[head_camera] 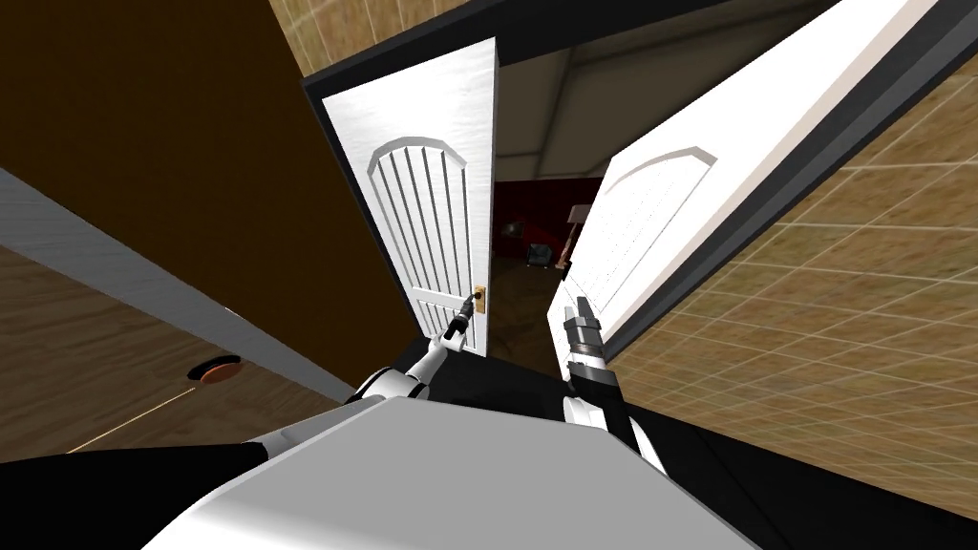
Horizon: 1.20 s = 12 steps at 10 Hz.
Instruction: Push the door open
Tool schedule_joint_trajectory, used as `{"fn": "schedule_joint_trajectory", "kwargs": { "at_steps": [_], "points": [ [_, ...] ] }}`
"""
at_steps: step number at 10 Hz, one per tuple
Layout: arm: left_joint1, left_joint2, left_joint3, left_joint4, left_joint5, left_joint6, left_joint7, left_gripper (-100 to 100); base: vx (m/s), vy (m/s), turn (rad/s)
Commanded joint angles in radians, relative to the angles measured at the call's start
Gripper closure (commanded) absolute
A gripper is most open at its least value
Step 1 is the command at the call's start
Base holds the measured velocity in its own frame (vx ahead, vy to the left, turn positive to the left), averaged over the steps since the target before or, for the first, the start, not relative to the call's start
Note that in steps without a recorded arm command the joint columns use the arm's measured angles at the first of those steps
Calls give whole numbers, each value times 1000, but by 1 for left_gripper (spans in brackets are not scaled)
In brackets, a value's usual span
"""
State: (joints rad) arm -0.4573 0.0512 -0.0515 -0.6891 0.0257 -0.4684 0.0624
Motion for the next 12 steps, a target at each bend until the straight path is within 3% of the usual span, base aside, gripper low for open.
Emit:
{"fn": "schedule_joint_trajectory", "kwargs": {
  "at_steps": [1, 4, 5, 6, 11, 12],
  "points": [
    [-1, 0, 3, 4, 1, -2, -1, -100, 195, -26, -27],
    [-1, -13, 9, 7, 3, -3, -3, -100, 206, -29, -23],
    [-2, -9, 8, 7, 3, -3, -1, -100, 96, -23, 0],
    [-2, -9, 8, 7, 3, -3, -1, 100, -12, 5, 6],
    [-2, -9, 8, 7, 3, -3, -1, 100, -12, 3, -5],
    [-5, 0, 18, 6, 6, -2, -5, 100, 91, -41, 18]
  ]
}}
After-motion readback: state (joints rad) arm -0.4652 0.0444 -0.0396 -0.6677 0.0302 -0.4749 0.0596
